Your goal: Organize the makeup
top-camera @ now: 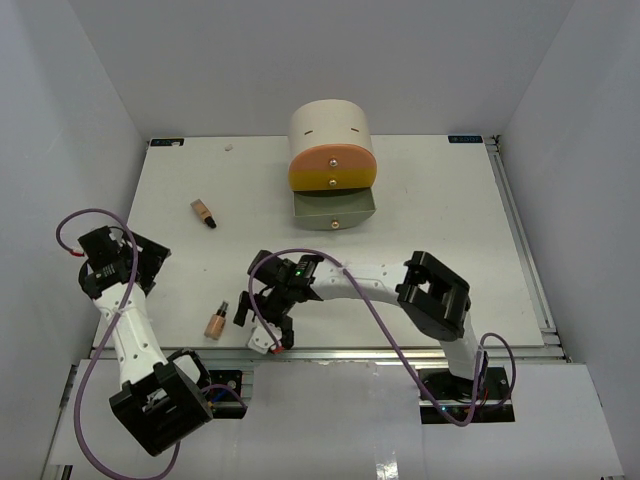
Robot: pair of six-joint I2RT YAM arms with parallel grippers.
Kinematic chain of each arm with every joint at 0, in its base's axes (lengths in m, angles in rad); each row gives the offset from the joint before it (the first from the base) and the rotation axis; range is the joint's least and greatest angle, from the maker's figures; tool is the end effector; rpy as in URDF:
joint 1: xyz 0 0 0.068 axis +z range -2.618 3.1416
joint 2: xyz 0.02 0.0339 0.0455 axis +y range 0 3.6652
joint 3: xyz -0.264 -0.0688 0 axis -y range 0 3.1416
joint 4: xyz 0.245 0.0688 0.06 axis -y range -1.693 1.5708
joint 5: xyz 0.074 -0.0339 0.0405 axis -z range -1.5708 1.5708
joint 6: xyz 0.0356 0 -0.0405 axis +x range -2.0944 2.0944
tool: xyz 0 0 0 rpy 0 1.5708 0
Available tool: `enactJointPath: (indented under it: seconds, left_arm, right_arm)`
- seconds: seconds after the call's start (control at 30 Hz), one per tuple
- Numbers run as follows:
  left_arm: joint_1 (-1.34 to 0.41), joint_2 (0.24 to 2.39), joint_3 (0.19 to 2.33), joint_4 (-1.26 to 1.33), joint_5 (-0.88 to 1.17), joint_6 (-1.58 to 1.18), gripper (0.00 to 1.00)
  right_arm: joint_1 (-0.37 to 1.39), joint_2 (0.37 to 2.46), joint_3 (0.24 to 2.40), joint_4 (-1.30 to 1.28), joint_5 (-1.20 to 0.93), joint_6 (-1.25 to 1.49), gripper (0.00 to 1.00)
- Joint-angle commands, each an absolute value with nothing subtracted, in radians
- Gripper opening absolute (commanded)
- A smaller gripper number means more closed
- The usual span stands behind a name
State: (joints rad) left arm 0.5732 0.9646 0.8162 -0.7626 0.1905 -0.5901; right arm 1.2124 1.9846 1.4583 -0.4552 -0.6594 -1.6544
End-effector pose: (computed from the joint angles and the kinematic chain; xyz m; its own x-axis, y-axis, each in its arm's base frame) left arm 0.1612 0.0960 0.2675 -0.3095 -0.8501 -0.4260 -0.7308 0.4993 -0.4654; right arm 0.1286 0.4056 0.1991 0.8809 0.1065 -0.4611 -0.2188 -0.7723 -0.5964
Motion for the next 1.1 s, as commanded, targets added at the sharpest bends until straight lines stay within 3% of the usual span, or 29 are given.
enactJointPath:
  seconds: [0.0,0.4,0.63,0.83,1.07]
  left_arm:
    - [0.577,0.936,0.892,-0.809,0.032,-0.666,0.9]
    - [0.577,0.936,0.913,-0.812,-0.02,-0.673,0.92]
    - [0.576,0.928,0.913,-0.8,0.033,-0.667,0.92]
    - [0.576,0.911,0.889,-0.792,0.048,-0.666,0.92]
    - [0.576,0.904,0.887,-0.796,0.049,-0.656,0.92]
  right_arm:
    - [1.222,2.102,1.622,-0.348,-0.609,-1.589,0.95]
    - [1.231,2.312,1.852,-0.405,-0.582,-1.615,0.99]
    - [1.258,2.293,1.789,-0.547,-0.595,-1.686,0.81]
    - [1.286,2.28,1.76,-0.567,-0.591,-1.679,0.82]
    - [1.296,2.381,1.927,-0.572,-0.591,-1.62,0.81]
